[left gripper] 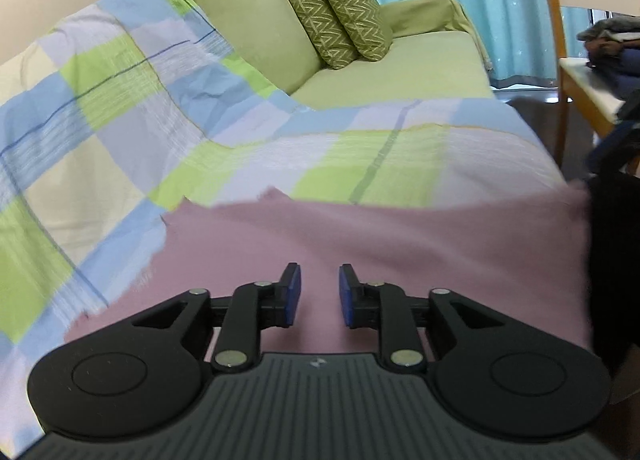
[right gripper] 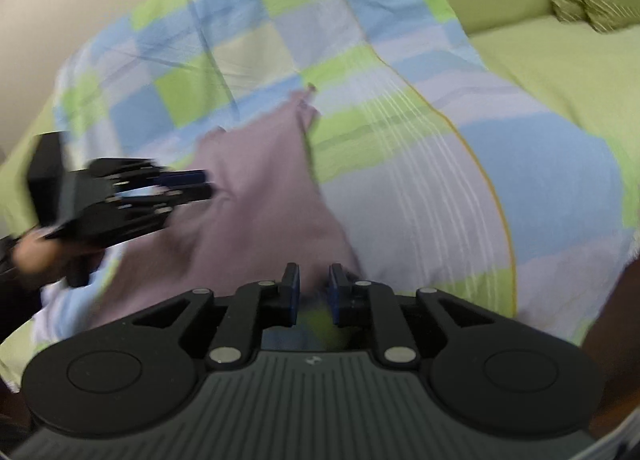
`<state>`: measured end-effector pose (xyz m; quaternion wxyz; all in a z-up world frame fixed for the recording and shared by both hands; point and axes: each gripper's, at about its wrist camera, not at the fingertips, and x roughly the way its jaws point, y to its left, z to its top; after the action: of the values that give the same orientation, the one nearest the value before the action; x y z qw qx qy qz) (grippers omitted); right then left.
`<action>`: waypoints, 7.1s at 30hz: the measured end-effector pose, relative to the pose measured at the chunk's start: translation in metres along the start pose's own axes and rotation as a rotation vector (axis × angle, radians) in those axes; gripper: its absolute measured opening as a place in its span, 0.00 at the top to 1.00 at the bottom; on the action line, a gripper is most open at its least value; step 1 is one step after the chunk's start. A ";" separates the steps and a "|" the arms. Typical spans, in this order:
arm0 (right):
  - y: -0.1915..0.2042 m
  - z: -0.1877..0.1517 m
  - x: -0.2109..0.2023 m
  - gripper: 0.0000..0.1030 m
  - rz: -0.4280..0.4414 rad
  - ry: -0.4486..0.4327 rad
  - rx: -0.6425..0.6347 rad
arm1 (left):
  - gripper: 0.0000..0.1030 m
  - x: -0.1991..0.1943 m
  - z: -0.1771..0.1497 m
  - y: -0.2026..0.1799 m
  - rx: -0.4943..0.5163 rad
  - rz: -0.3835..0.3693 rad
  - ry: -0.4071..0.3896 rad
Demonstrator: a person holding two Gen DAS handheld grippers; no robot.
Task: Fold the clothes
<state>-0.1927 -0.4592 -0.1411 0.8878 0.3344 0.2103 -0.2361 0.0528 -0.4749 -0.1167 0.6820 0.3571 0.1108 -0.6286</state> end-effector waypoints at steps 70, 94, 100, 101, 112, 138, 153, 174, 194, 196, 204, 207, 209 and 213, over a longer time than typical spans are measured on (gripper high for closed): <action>0.003 -0.004 0.043 1.00 -0.206 0.015 -0.171 | 0.57 0.187 0.095 0.092 0.022 -0.453 0.252; -0.011 -0.013 0.045 0.99 -0.155 0.040 -0.048 | 0.97 0.202 0.085 0.107 -0.362 -0.439 0.203; -0.003 -0.013 0.039 1.00 -0.052 0.062 -0.088 | 0.99 0.204 0.088 0.107 -0.414 -0.439 0.161; -0.005 -0.012 0.037 1.00 -0.061 0.052 -0.079 | 0.99 0.201 0.091 0.106 -0.395 -0.437 0.157; -0.015 -0.013 0.038 1.00 -0.111 0.035 -0.027 | 0.96 0.149 0.077 0.080 -0.100 -0.455 0.211; 0.002 -0.007 0.047 0.81 -0.193 0.003 -0.053 | 0.68 -0.091 -0.057 0.078 -0.453 0.002 0.120; 0.127 -0.026 0.035 0.55 0.069 0.080 -0.308 | 0.47 -0.184 -0.119 -0.098 -0.278 0.176 0.217; 0.147 -0.044 0.035 0.48 -0.012 0.126 -0.522 | 0.97 -0.220 -0.147 -0.102 -0.480 0.319 0.173; 0.109 -0.079 0.074 0.41 -0.240 0.259 -1.310 | 0.57 -0.156 -0.124 -0.168 0.203 0.389 0.263; 0.104 -0.084 0.077 0.41 -0.252 0.243 -1.419 | 0.61 -0.157 -0.123 -0.161 0.142 0.387 0.264; 0.075 -0.085 0.075 0.41 -0.304 0.218 -1.645 | 0.61 -0.142 -0.119 -0.169 0.240 0.434 0.281; 0.075 -0.092 0.076 0.43 -0.267 0.175 -1.708 | 0.64 -0.136 -0.116 -0.173 0.270 0.453 0.282; 0.076 -0.093 0.075 0.45 -0.254 0.121 -1.716 | 0.75 -0.133 -0.116 -0.173 0.287 0.454 0.291; 0.077 -0.091 0.071 0.77 -0.225 0.090 -1.709 | 0.94 -0.132 -0.116 -0.168 0.281 0.432 0.304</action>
<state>-0.1119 -0.3649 -0.2034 0.7972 -0.4618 0.3825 -0.0702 -0.0944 -0.2918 -0.1796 0.7194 0.5534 0.0448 -0.4173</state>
